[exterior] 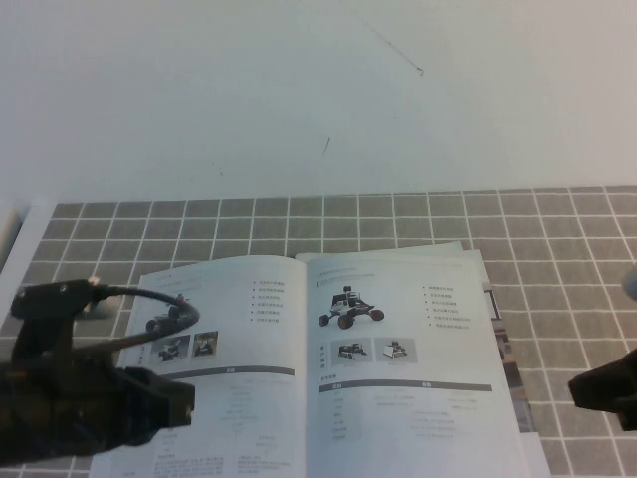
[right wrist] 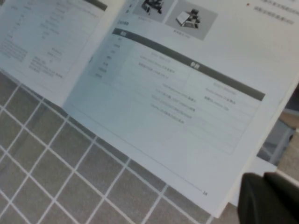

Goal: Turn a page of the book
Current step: Open the closed book

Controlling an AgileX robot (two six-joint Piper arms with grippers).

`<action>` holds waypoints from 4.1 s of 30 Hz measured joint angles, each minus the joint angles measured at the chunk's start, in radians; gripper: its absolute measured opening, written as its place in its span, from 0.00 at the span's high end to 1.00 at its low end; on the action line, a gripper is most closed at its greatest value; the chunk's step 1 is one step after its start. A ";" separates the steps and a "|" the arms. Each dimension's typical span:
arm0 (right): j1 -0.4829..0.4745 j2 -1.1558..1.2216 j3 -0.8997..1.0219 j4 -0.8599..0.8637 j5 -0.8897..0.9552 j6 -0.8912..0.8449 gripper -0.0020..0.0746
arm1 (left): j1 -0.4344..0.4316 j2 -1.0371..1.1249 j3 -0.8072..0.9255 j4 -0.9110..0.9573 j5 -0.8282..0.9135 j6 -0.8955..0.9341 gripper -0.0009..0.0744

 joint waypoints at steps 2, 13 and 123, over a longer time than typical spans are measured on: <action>0.041 0.057 -0.027 0.000 -0.009 -0.017 0.98 | 0.000 0.074 -0.047 0.008 -0.023 0.042 0.99; 0.137 0.439 -0.344 -0.088 0.129 0.035 0.82 | 0.000 0.416 -0.317 0.300 0.004 -0.046 0.99; 0.153 0.824 -0.744 -0.188 0.342 0.414 0.30 | 0.000 0.653 -0.332 0.372 -0.094 -0.224 0.99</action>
